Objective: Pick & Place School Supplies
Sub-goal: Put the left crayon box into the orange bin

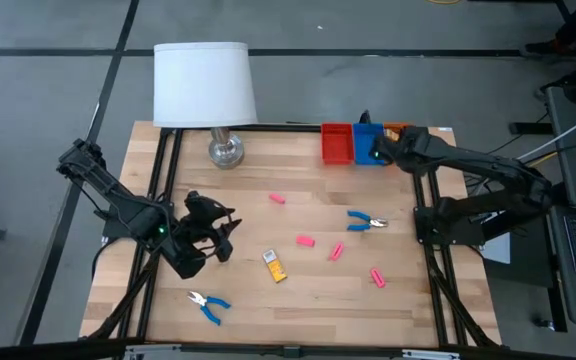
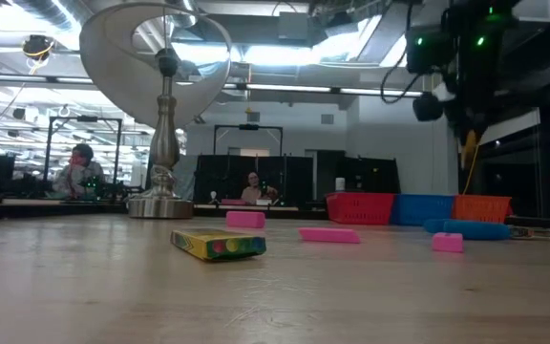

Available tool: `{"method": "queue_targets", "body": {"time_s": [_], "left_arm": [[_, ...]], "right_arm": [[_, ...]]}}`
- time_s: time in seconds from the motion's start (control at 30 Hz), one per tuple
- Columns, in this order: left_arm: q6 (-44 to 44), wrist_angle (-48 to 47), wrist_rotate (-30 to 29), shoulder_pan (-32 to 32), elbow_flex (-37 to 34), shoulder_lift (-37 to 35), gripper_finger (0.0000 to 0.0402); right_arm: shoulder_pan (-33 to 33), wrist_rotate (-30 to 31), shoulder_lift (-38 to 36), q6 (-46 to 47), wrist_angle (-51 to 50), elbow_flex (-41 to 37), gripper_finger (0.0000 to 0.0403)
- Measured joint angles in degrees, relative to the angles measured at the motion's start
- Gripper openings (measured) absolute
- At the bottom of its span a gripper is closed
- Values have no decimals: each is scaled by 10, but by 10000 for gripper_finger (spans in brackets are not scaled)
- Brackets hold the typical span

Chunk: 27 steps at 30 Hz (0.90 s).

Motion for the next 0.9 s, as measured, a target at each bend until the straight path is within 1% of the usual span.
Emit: {"method": "queue_targets", "body": {"time_s": [0.1,0.17,0.43,0.5,0.67,0.8,0.9], "left_arm": [[0,1,-4,0,0,0,152],[-1,3,-7,0,0,0,152],[0,26,-19,0,0,0,152],[0,26,-27,0,0,0,152],[0,26,-34,0,0,0,152],[0,26,-37,0,0,0,152],[-1,29,-37,0,0,0,152]], "right_arm": [[-67,-63,2,-86,98,-31,73],[-104,-96,6,-121,137,-44,73],[-199,-107,20,-226,140,-45,73],[-217,-120,28,-243,140,-45,73],[-235,-139,58,-288,141,-45,73],[-235,-138,80,-308,146,-45,73],[-235,-122,89,-304,146,-45,73]]}}
